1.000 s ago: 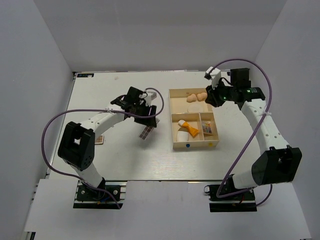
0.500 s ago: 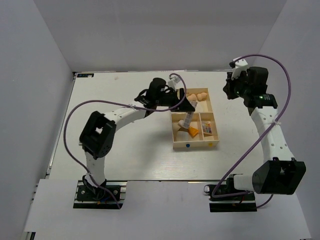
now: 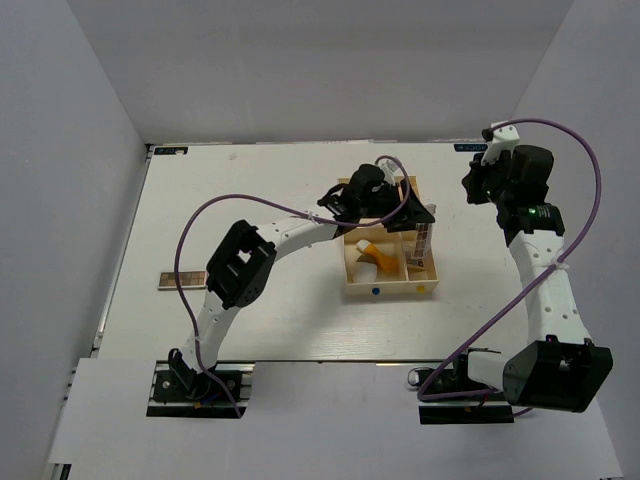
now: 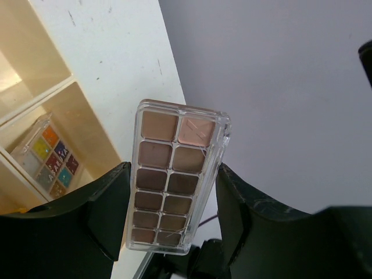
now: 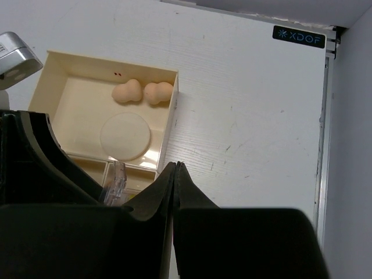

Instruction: Organize the makeup

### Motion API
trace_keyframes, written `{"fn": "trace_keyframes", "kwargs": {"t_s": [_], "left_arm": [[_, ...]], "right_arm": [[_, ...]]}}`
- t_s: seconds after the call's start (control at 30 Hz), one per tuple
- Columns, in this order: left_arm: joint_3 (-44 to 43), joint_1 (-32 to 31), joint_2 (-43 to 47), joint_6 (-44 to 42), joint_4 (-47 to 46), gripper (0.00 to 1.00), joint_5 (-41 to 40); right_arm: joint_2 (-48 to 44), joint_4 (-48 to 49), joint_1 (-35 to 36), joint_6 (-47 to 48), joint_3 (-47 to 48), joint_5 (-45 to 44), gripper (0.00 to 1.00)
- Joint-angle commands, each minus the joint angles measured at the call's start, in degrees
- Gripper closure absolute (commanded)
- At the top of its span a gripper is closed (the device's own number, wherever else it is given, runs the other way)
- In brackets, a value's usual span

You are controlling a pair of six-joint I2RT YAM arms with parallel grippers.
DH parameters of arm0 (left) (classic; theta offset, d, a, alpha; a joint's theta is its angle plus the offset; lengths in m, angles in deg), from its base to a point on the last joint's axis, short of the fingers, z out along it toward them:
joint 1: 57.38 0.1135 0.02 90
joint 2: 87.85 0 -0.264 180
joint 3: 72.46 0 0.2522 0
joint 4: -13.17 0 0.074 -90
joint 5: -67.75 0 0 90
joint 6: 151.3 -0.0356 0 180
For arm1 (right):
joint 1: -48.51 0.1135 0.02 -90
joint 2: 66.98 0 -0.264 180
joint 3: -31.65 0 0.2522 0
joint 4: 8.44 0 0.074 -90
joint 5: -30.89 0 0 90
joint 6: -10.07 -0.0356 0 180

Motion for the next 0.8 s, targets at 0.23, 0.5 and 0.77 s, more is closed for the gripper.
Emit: {"fn": "trace_keyframes", "kwargs": {"t_s": [0.23,0.5,0.77], "left_arm": [[-6.7,-2.0,-0.6,3.4,18.3,0.87,-15.7],[-7.8,-3.2,-2.7,4.2,19.0,0.88,-16.8],[-8.5,-4.2,-2.8,6.0,20.9,0.87,-18.8]], "right_arm": [[-1.7,4.2,-1.8,-2.6,-1.5,1.3,1.00],[-1.6,4.2,-2.4,-2.9,-1.6,2.3,1.00],[-1.6,4.3,-2.8,-3.3,-2.0,2.7,1.00]]}}
